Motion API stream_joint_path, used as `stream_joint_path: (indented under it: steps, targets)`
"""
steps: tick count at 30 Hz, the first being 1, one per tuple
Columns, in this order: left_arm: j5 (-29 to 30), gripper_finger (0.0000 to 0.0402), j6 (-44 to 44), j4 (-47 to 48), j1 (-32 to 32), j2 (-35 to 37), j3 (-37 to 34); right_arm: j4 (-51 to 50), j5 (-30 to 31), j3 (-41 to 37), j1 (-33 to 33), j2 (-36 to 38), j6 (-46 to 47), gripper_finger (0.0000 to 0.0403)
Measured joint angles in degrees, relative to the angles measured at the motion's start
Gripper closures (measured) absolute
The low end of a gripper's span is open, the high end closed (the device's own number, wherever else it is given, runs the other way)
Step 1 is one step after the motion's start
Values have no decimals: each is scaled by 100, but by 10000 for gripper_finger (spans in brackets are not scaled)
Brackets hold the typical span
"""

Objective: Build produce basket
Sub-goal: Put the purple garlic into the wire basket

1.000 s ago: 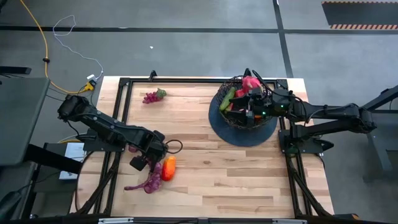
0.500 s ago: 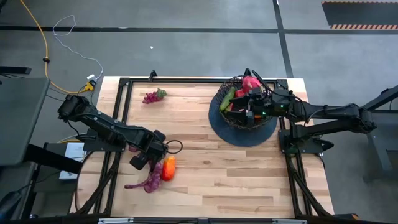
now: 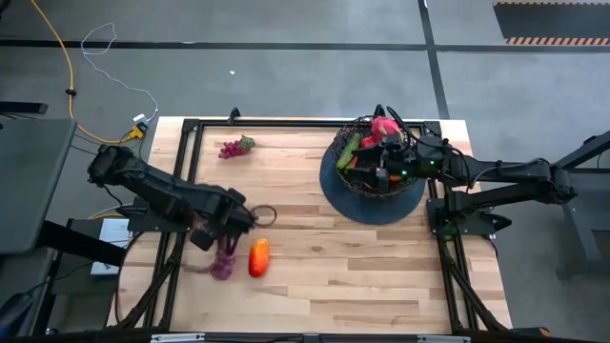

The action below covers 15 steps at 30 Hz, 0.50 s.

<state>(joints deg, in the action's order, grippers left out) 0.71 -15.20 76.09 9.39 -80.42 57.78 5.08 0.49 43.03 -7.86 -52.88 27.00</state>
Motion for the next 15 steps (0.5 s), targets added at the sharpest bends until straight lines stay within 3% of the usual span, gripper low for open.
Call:
stream_joint_path:
  steps: [8, 15]
  targets:
    - [211, 227, -104, 666, -893, 614, 1509, 1, -1, 0, 0, 0, 63, 20]
    - [728, 227, -167, -520, -1733, 1129, 2745, 2, -2, 0, 0, 0, 317, 20]
